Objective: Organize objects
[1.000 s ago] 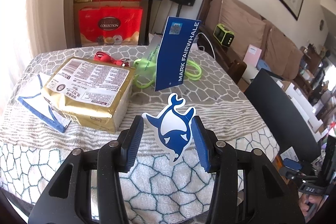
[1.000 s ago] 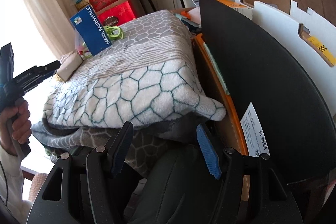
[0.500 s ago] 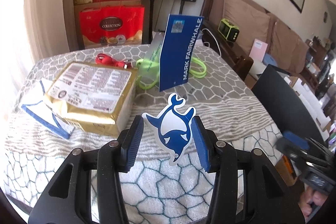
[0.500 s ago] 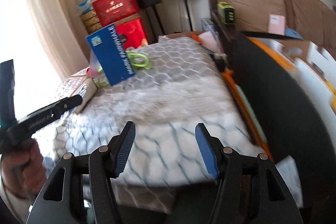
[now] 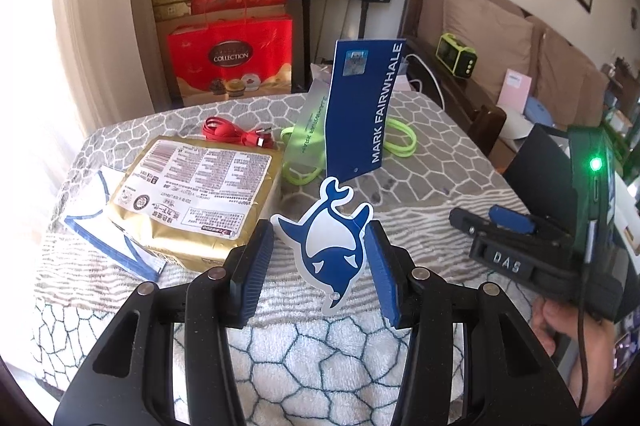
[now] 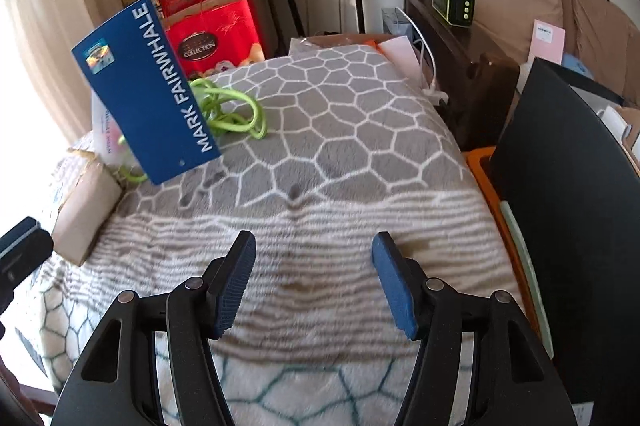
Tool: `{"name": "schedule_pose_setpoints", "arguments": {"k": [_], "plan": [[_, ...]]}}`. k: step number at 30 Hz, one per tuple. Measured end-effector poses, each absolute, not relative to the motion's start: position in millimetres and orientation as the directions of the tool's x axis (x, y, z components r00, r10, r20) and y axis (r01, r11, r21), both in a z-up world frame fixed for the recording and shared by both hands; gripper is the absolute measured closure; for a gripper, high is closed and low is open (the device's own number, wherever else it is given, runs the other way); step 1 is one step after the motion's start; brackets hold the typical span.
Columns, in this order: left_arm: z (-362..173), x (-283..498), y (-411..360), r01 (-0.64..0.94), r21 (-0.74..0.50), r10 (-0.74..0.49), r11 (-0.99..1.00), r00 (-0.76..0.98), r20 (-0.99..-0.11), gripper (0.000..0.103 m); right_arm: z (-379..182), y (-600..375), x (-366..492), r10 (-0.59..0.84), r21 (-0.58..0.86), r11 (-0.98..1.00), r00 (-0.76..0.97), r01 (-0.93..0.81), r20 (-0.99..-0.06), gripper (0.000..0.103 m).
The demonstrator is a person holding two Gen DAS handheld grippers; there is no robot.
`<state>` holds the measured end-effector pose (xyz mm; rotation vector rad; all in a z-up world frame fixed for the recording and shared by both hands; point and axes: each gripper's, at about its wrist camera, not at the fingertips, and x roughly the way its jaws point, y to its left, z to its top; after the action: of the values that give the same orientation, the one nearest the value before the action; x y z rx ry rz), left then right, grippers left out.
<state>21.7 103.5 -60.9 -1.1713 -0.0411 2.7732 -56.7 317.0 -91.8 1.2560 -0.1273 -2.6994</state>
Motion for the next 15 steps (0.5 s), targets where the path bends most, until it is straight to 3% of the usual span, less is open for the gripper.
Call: {"name": "schedule_pose_setpoints", "arguments": {"k": [9, 15], "plan": [[-70, 15, 112, -0.129, -0.108, 0.167, -0.986, -0.679, -0.715, 0.059, -81, 355, -13, -0.214, 0.261, -0.964, -0.737, 0.053, -0.641, 0.044], [-71, 20, 119, -0.165, -0.123, 0.203, -0.979, -0.679, -0.705, 0.059, -67, 385, 34, -0.171, 0.253, -0.967, -0.810, 0.029, -0.561, 0.074]]}}
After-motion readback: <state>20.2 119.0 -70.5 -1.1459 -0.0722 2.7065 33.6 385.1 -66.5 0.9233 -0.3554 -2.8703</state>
